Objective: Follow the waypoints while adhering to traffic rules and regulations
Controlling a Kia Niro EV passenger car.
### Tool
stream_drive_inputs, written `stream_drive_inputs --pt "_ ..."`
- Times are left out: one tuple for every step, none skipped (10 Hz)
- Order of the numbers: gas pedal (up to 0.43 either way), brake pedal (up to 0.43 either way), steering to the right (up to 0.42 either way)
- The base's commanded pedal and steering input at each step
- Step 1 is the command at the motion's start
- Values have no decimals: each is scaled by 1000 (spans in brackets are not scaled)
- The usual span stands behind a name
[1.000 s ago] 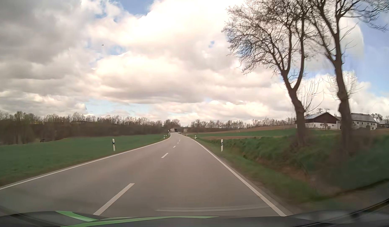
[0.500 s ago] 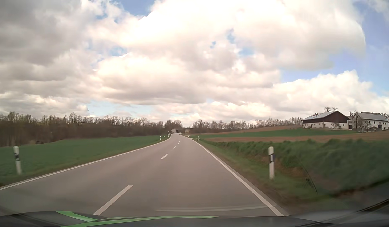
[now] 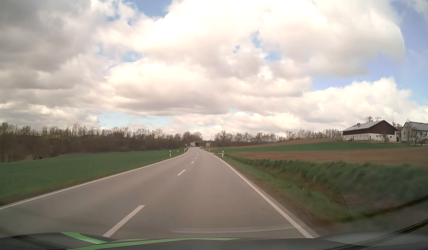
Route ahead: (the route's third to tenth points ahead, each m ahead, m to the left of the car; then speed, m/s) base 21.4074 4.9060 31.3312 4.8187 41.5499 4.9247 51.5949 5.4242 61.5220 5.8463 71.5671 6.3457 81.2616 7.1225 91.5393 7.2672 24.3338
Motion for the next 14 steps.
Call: stream_drive_inputs --pt "157 0 -3" --pt "157 0 -3" --pt "157 0 -3" --pt "157 0 -3" --pt "157 0 -3" --pt "157 0 -4" --pt "157 0 -4" --pt "157 0 -5" --pt "157 0 -5" --pt "157 0 -6" --pt "157 0 -5" --pt "157 0 -6" --pt "157 0 -6" --pt "157 0 -5"
